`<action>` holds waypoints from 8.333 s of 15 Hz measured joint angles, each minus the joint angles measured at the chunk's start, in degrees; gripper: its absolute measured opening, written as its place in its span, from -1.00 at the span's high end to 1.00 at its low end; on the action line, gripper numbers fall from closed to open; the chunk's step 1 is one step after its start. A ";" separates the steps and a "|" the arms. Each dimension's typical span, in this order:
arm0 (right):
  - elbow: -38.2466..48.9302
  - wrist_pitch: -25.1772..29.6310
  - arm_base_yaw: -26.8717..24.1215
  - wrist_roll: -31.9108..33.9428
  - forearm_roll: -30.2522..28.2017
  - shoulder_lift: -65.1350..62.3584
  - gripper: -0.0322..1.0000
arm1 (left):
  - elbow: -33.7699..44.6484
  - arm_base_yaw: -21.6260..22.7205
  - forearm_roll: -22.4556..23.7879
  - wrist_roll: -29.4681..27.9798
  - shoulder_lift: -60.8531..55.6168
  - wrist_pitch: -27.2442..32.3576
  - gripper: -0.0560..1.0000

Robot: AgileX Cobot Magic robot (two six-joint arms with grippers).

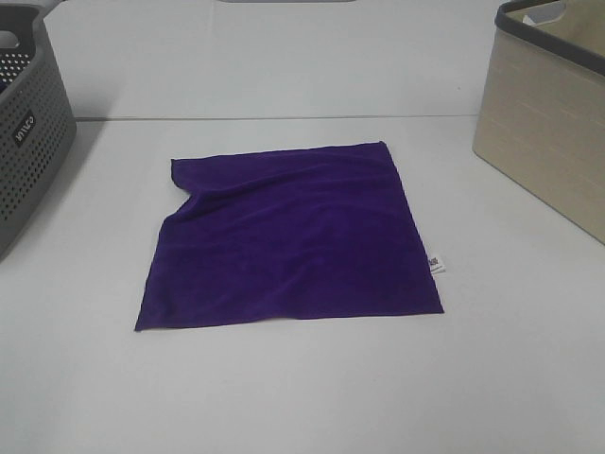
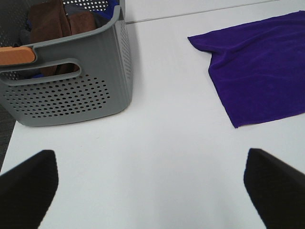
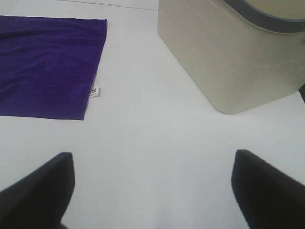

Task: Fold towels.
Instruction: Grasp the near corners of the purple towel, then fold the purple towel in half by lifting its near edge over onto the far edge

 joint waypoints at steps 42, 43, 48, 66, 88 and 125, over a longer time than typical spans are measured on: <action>0.00 0.00 0.00 0.00 -0.63 0.00 -0.85 | 0.00 0.00 1.43 -0.17 0.00 0.00 -0.98; 0.00 0.00 0.00 0.00 -0.63 0.00 -0.85 | 0.00 0.00 1.43 -0.17 0.00 0.00 -0.98; 0.00 0.00 0.00 0.00 -0.63 0.00 -0.85 | 0.00 0.00 1.43 -0.17 0.00 0.00 -0.98; -27.50 -1.83 0.00 -33.86 39.94 93.11 -0.85 | -24.01 0.00 -28.25 19.82 86.12 -8.59 -0.70; -27.90 -6.65 -0.11 -45.09 45.32 119.52 -0.82 | -24.41 7.05 -54.20 48.36 114.53 -14.73 -0.67; -55.12 -16.96 15.47 -15.13 29.68 113.50 0.89 | -51.57 -10.26 -32.66 24.35 112.70 -19.54 0.89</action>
